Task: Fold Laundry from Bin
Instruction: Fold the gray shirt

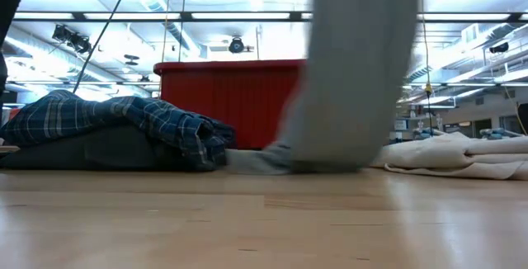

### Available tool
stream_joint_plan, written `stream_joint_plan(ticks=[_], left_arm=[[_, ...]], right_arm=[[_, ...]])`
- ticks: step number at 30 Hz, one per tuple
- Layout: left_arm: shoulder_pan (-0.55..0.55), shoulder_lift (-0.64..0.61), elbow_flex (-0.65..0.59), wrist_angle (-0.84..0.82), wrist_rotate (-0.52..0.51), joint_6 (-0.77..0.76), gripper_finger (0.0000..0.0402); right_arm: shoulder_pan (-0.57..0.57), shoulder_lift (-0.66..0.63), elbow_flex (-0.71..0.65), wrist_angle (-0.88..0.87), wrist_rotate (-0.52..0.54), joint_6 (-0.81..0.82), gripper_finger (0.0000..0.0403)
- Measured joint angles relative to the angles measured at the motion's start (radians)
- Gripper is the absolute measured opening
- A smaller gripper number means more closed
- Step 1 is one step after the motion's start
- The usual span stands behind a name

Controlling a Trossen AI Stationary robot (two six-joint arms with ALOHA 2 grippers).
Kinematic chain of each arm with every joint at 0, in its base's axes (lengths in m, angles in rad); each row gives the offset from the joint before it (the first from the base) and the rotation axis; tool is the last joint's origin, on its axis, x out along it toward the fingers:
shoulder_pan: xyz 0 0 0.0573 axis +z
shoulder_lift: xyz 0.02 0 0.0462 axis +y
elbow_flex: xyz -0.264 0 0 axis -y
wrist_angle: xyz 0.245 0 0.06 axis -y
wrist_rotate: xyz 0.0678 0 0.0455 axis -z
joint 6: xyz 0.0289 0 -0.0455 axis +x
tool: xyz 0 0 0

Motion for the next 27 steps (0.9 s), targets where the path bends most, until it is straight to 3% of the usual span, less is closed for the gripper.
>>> stream_joint_plan(ticks=[8, 15, 19, 27], left_arm=[[-0.149, 0.196, 0.0, 0.011, -0.01, -0.183, 0.0004], [-0.198, 0.287, 0.0, 0.023, 0.023, -0.299, 0.0005], [-0.212, 0.3, 0.001, 0.026, 0.044, -0.33, 0.0006], [-0.216, 0.301, 0.002, -0.036, 0.054, -0.308, 0.0006]], right_arm=[[0.274, 0.001, -0.243, 0.049, -0.026, 0.333, 0.0018], [0.45, 0.001, -0.497, 0.375, -0.056, 0.55, 0.0018], [0.509, 0.001, -0.562, 0.499, -0.054, 0.629, 0.0018], [0.527, 0.002, -0.563, 0.528, -0.011, 0.632, 0.0018]])
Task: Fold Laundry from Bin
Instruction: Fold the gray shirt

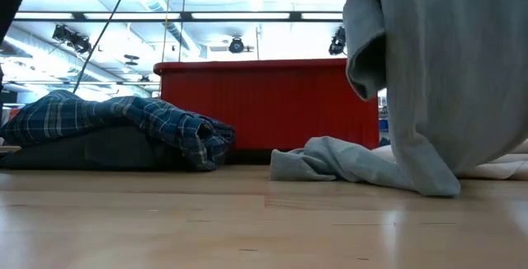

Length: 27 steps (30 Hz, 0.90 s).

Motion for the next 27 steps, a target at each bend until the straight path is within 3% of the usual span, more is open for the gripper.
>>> stream_joint_plan(ticks=[3, 11, 17, 22, 27], left_arm=[[-0.003, 0.004, 0.0, -0.061, -0.019, 0.004, 0.0006], [-0.018, 0.033, -0.016, 0.004, -0.044, -0.011, 0.0006], [-0.02, 0.022, -0.016, -0.061, 0.034, -0.029, 0.0006], [-0.021, -0.058, -0.015, -0.217, -0.028, -0.017, 0.0005], [-0.002, -0.162, -0.016, -0.213, -0.075, -0.015, 0.0004]], right_arm=[[0.005, 0.01, -0.006, 0.016, 0.022, 0.0, 0.0018], [0.039, 0.012, -0.109, 0.062, 0.012, 0.086, 0.0018], [0.039, 0.002, -0.088, 0.292, -0.061, 0.056, 0.0018], [-0.053, 0.003, -0.046, 0.229, -0.074, -0.057, 0.0018], [-0.133, 0.001, 0.002, 0.224, -0.091, -0.127, 0.0018]])
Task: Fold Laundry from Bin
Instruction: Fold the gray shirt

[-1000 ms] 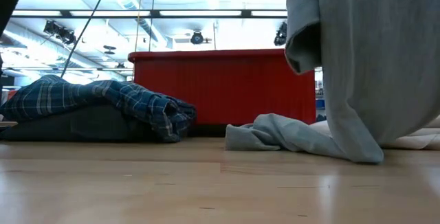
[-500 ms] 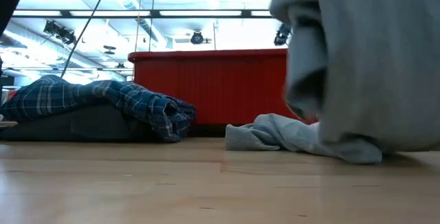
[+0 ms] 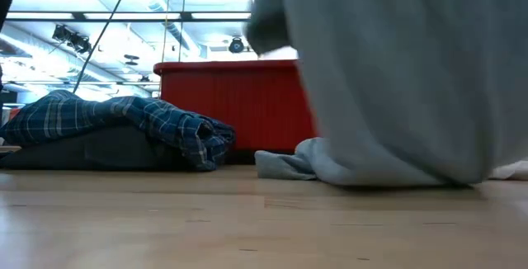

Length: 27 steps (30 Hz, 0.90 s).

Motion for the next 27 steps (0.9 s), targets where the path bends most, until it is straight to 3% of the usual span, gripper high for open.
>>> stream_joint_plan(ticks=[10, 15, 22, 27], left_arm=[[-0.007, -0.096, 0.009, 0.091, -0.039, 0.083, 0.0003], [-0.036, -0.063, 0.008, 0.1, 0.049, 0.139, 0.0003], [-0.049, 0.037, -0.047, 0.044, 0.124, 0.197, 0.0003], [-0.034, 0.074, -0.138, 0.175, 0.223, 0.218, 0.0003]], right_arm=[[0.04, 0.001, 0.117, -0.054, 0.153, 0.057, 0.0018], [0.131, 0.066, 0.118, -0.036, 0.189, 0.219, 0.0018], [0.235, 0.251, 0.118, 0.077, 0.243, 0.418, 0.0018], [0.262, 0.346, 0.117, 0.041, 0.241, 0.54, 0.0018]])
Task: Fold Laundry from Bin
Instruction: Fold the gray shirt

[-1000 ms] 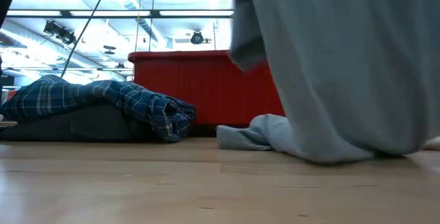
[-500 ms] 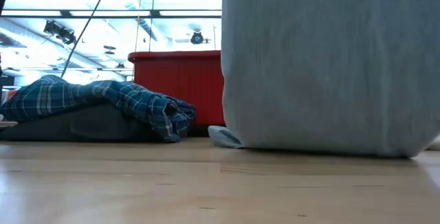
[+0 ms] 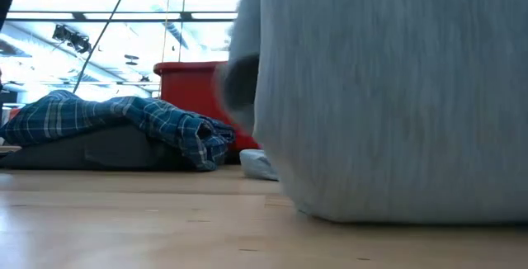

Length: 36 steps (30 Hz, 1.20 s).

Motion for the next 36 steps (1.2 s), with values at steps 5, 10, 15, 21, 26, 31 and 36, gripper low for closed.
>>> stream_joint_plan(ticks=[5, 10, 15, 21, 26, 31, 36], left_arm=[[0.075, 0.0, -0.025, 0.072, 0.009, 0.012, 0.0002], [0.167, 0.013, -0.025, 0.001, -0.072, 0.1, 0.0002], [0.258, 0.086, -0.026, -0.058, -0.081, 0.168, 0.0002], [0.337, 0.149, -0.026, -0.108, -0.098, 0.163, 0.0002], [0.364, 0.151, -0.025, -0.116, -0.106, 0.16, 0.0002], [0.383, 0.173, -0.025, -0.102, -0.108, 0.161, 0.0006], [0.398, 0.252, -0.024, -0.11, -0.127, 0.158, 0.0018]], right_arm=[[-0.02, 0.019, -0.001, -0.17, 0.023, 0.026, 0.0018], [-0.104, -0.019, -0.001, -0.395, 0.089, -0.138, 0.0018], [-0.237, -0.02, -0.045, -0.488, 0.069, -0.295, 0.0018], [-0.369, -0.021, -0.147, -0.456, 0.073, -0.423, 0.0018], [-0.444, -0.023, -0.216, -0.402, 0.067, -0.521, 0.0018], [-0.508, -0.024, -0.308, -0.264, 0.044, -0.61, 0.0022], [-0.56, -0.022, -0.357, -0.248, 0.049, -0.624, 0.0056]])
